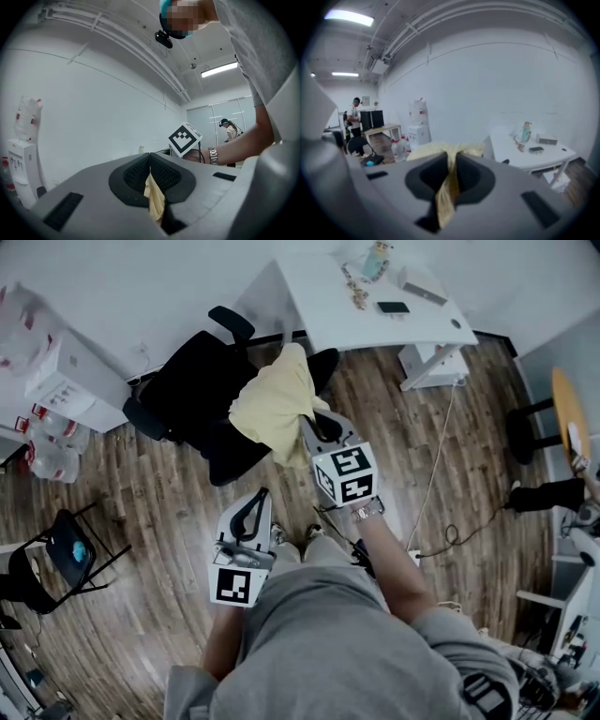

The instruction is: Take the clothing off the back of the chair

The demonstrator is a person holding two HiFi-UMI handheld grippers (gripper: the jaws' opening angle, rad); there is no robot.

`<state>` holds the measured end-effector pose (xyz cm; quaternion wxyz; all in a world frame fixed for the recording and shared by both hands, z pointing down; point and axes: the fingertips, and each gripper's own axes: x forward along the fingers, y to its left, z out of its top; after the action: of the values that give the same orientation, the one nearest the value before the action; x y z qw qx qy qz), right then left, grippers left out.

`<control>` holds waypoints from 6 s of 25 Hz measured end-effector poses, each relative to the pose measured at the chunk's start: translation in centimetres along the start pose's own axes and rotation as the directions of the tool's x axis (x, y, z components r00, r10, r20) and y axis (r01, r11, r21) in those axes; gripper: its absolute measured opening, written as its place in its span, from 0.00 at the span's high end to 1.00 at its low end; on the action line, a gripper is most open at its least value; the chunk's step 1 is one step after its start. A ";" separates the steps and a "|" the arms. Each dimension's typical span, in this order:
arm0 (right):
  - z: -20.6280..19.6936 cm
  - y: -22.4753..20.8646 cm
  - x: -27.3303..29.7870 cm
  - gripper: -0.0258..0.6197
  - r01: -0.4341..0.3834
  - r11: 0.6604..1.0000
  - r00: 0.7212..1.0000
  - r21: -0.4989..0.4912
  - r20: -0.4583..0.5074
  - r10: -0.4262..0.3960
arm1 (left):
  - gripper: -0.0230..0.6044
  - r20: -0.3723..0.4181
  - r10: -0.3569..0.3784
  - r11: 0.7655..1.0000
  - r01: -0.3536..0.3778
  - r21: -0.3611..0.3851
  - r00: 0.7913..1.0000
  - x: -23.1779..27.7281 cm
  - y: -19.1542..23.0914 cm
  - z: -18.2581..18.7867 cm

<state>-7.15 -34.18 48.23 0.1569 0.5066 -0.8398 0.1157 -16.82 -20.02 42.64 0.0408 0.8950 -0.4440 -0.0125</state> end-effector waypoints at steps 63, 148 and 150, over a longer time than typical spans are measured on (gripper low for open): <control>12.6 2.4 -7.3 0.86 0.018 0.993 0.961 -0.117 0.276 0.015 | 0.91 0.105 0.081 0.984 -0.097 0.150 0.991 -2.2 3.2 5.8; 17.0 -4.5 -27.0 0.86 -0.175 0.957 0.837 -0.232 0.477 0.268 | 0.91 0.110 0.259 0.948 -0.275 0.163 0.960 -1.1 -17.5 4.7; 16.9 -4.5 -27.5 0.86 -0.174 0.957 0.834 -0.234 0.481 0.270 | 0.91 0.107 0.258 0.948 -0.273 0.162 0.960 -1.2 -17.9 4.6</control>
<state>6.38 -19.81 22.28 -0.0391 0.4014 -0.9115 -0.0807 -3.61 -8.54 36.54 -0.0556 0.8259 -0.5610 -0.0058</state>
